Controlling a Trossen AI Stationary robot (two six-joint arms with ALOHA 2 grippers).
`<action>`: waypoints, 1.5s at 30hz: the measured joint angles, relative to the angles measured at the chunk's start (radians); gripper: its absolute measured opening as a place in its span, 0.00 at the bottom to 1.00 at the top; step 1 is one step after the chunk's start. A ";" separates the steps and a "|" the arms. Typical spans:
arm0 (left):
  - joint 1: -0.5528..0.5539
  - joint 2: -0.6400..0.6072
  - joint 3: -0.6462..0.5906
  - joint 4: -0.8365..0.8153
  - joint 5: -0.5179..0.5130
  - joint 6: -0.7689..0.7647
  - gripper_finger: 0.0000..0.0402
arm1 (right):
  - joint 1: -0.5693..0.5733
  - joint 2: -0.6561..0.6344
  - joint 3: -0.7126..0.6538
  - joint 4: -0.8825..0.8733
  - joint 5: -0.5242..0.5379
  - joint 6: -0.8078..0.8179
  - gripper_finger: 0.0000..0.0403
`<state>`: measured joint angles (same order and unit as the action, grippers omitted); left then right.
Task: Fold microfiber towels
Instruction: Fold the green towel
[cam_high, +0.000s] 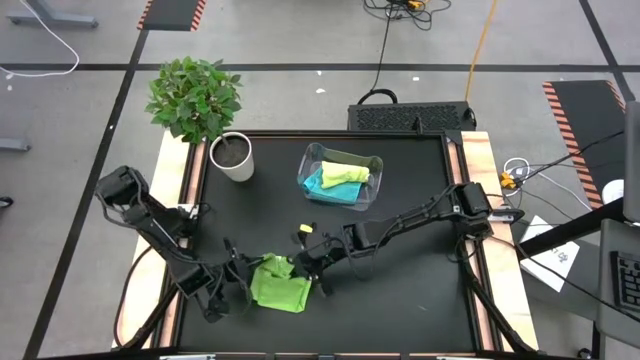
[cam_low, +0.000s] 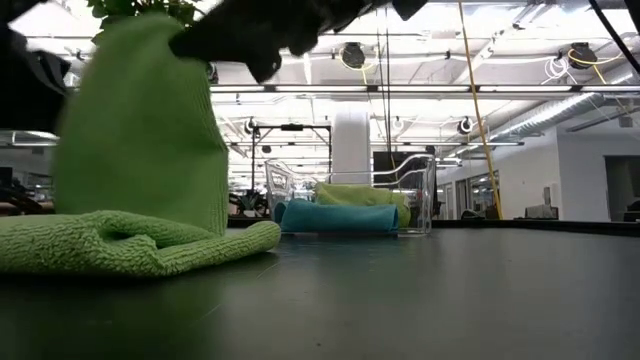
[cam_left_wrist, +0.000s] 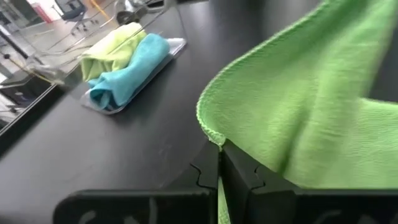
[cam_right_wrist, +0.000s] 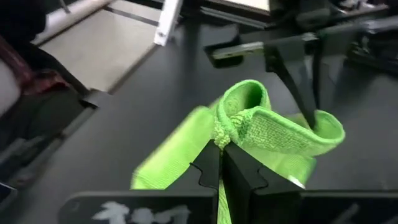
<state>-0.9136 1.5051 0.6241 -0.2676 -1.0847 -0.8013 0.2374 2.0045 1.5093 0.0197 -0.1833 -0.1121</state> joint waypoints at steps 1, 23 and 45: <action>-0.004 0.000 0.011 -0.001 0.004 0.011 0.03 | 0.009 0.000 0.000 0.010 0.000 0.004 0.00; -0.115 0.000 0.156 0.027 0.056 0.072 0.03 | 0.157 -0.024 0.000 0.200 -0.060 0.110 0.00; -0.109 0.000 0.155 0.051 0.255 0.091 0.04 | 0.103 -0.024 -0.001 0.183 -0.124 0.420 0.00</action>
<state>-1.0225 1.5051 0.7789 -0.2167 -0.8295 -0.7100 0.3405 1.9808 1.5088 0.2025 -0.3077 0.3078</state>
